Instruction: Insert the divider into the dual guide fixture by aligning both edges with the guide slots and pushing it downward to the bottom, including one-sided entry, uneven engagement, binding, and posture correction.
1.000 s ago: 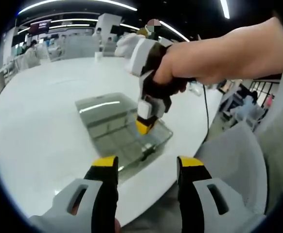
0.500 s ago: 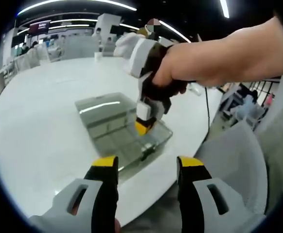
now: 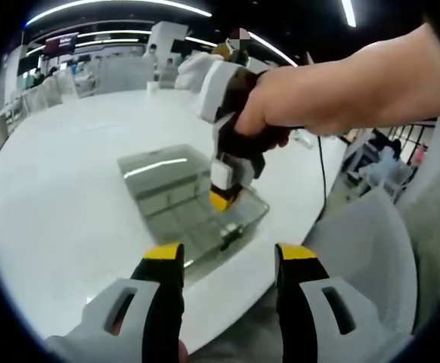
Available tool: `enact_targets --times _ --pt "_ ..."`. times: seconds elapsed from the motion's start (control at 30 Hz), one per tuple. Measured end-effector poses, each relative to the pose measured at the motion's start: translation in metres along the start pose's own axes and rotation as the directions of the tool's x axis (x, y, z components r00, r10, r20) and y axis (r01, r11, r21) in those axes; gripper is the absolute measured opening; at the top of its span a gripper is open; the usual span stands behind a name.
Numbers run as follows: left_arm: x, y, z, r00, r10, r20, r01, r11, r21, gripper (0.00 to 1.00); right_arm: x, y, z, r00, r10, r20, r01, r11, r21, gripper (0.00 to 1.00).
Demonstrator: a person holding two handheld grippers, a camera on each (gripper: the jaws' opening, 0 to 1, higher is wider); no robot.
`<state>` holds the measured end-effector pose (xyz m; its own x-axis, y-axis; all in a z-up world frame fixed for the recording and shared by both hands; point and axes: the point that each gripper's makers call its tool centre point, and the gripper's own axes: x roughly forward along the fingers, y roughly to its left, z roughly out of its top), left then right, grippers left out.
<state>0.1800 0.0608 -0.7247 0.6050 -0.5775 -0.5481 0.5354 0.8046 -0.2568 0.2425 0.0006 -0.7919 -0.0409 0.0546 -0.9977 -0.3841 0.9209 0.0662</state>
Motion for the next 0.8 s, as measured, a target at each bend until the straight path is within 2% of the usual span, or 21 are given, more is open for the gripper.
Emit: enact_targets --times 0.07,0.13,0.3,0.47,0.57,0.67,0.8 --pt "0.0 0.001 0.0 1.0 0.002 0.001 -0.002 1.0 -0.001 0.46 0.001 0.001 0.001 1.0 0.02 0.003 -0.02 1.0 0.005 0.0" --pt "-0.001 0.001 0.001 1.0 0.003 0.002 -0.003 1.0 -0.001 0.46 -0.002 -0.001 0.001 1.0 0.029 0.001 -0.029 0.999 -0.038 0.0" --pt "-0.003 0.001 0.002 1.0 0.003 -0.001 -0.003 1.0 0.006 0.46 -0.005 0.002 0.003 0.993 0.114 0.027 -0.113 0.994 -0.009 0.02" --pt "-0.004 0.0 0.001 1.0 0.0 -0.009 0.0 1.0 0.013 0.46 -0.011 -0.002 0.005 0.987 0.151 0.052 -0.151 0.989 -0.004 0.02" --pt "-0.005 -0.002 0.001 1.0 -0.004 -0.012 0.005 1.0 0.023 0.46 -0.018 -0.003 0.011 0.978 0.193 0.082 -0.193 0.981 0.003 0.1" --pt "-0.006 -0.004 0.001 1.0 -0.009 -0.017 0.01 0.999 0.034 0.46 -0.027 -0.001 0.021 0.965 0.231 0.125 -0.234 0.972 0.011 0.11" --pt "-0.008 -0.004 0.001 1.0 -0.014 -0.024 0.015 0.999 0.047 0.46 -0.041 -0.003 0.018 0.95 0.269 0.16 -0.274 0.962 0.01 0.11"
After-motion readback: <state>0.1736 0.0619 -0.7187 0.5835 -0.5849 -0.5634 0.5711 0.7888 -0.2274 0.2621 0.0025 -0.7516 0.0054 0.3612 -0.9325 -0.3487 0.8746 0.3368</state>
